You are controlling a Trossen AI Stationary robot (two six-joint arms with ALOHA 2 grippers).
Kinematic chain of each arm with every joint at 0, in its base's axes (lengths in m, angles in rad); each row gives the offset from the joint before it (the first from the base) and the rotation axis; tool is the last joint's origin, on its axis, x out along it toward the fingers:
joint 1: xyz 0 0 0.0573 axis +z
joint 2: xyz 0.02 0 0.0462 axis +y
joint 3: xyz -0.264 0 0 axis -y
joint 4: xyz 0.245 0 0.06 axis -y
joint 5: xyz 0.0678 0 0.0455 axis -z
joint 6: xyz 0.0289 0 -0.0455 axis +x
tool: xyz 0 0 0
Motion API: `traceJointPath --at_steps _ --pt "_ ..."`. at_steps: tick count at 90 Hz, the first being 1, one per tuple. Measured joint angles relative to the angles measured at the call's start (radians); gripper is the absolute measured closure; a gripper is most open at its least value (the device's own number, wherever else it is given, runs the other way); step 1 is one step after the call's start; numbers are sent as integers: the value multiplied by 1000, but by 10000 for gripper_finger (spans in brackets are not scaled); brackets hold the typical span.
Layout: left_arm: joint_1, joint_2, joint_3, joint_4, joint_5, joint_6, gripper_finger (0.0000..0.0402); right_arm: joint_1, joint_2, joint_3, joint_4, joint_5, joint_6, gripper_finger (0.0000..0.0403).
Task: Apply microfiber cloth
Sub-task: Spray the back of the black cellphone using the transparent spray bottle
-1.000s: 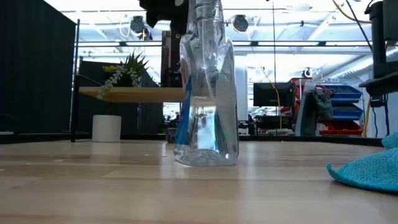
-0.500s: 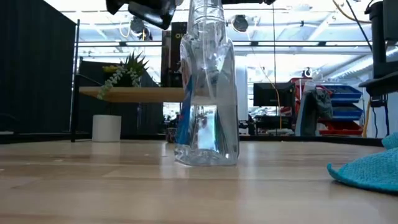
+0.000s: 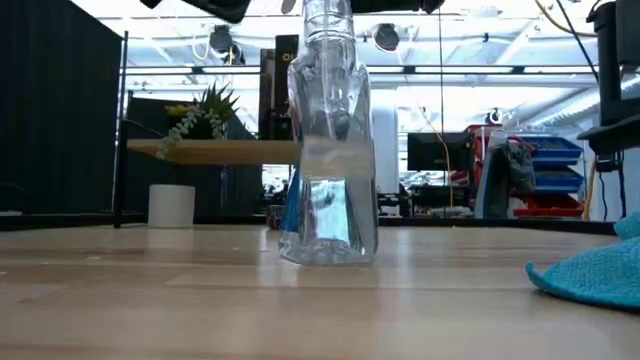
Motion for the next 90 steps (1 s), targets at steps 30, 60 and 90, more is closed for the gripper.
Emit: traceJointPath --at_steps 30,60,90 --pt "13 59 0 131 -2 83 395 0 0 0 30 3 -4 94" --pt "74 75 0 203 3 158 395 0 0 0 43 -24 -2 94" --pt "46 60 0 204 17 158 395 -3 -92 0 -89 -19 1 94"
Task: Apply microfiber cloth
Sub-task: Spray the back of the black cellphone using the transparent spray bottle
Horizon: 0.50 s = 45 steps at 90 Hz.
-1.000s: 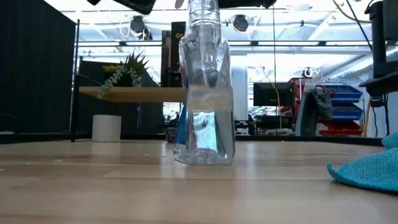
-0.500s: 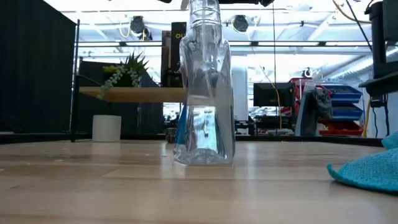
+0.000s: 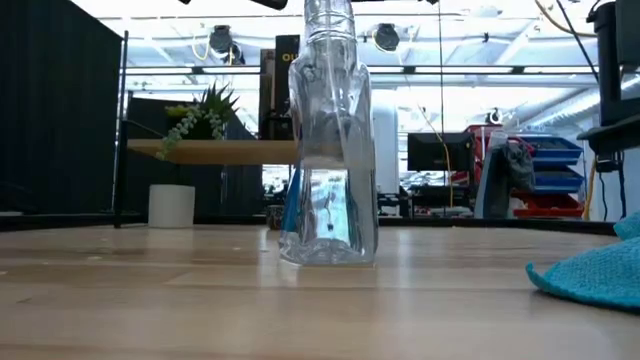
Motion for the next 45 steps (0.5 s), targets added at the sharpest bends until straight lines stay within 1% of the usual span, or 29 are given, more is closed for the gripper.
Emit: traceJointPath --at_steps 4,9,23,32,40,45 --pt "-3 -7 0 -1 0 2 395 -12 -23 0 -18 -14 -1 94" --pt "-3 -12 0 -1 0 6 395 -39 -43 0 -25 -71 -3 94" --pt "-3 -19 0 -1 0 8 395 -140 -35 0 4 -332 -7 94" --pt "-3 -20 0 -1 0 7 395 -176 -17 -1 29 -454 -29 94" --pt "-3 -20 0 -4 0 6 395 -185 -14 -1 61 -541 -58 94" --pt "-3 -20 0 -3 0 6 395 -182 -14 -1 74 -556 -72 94"
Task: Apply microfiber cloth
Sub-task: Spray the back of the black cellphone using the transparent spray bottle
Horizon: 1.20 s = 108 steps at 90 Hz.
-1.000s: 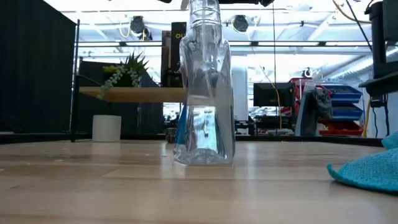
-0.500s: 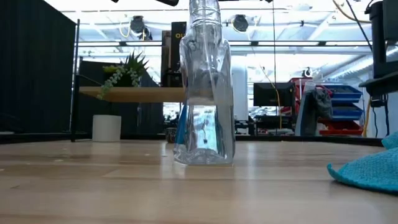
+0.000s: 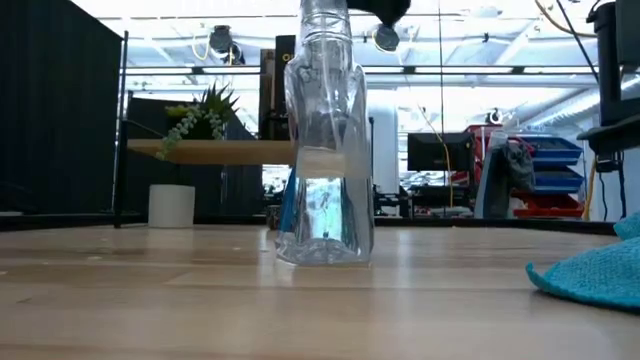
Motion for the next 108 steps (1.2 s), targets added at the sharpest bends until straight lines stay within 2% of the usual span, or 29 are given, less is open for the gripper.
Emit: traceJointPath --at_steps 19,40,65,94,108 --pt "4 0 0 4 3 2 395 -9 8 -2 51 7 -36 94" --pt "25 3 0 69 3 50 395 -18 9 -2 38 13 -54 94" --pt "34 3 0 66 9 52 395 -26 9 -2 41 15 -108 94" --pt "-22 1 0 30 6 44 395 -30 -8 2 -88 59 -143 94" --pt "-31 0 0 0 -46 45 395 -30 -17 2 -81 60 -153 94"
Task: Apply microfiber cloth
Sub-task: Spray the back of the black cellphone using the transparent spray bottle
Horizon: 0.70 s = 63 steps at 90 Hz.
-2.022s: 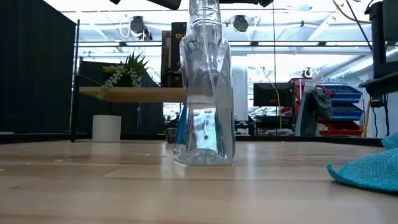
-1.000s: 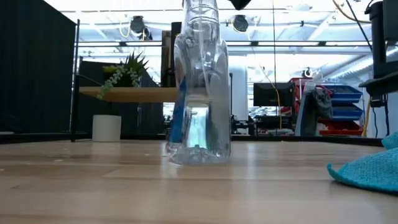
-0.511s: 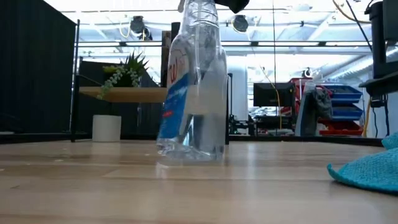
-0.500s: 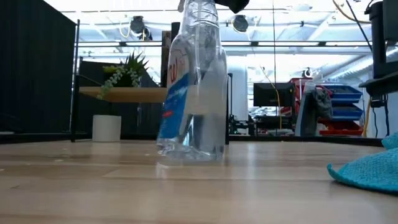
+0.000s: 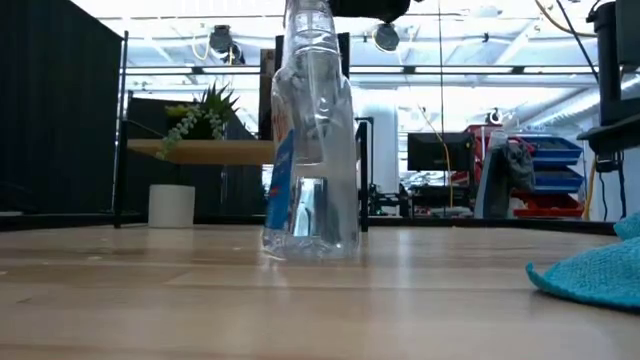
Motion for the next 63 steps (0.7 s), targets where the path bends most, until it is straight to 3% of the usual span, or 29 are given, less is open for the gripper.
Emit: traceJointPath --at_steps 17,63 --pt "3 0 0 -39 -84 -1 395 -23 0 0 10 5 -17 94" --pt "94 4 0 -30 -31 2 395 -27 1 0 84 -6 -21 94"
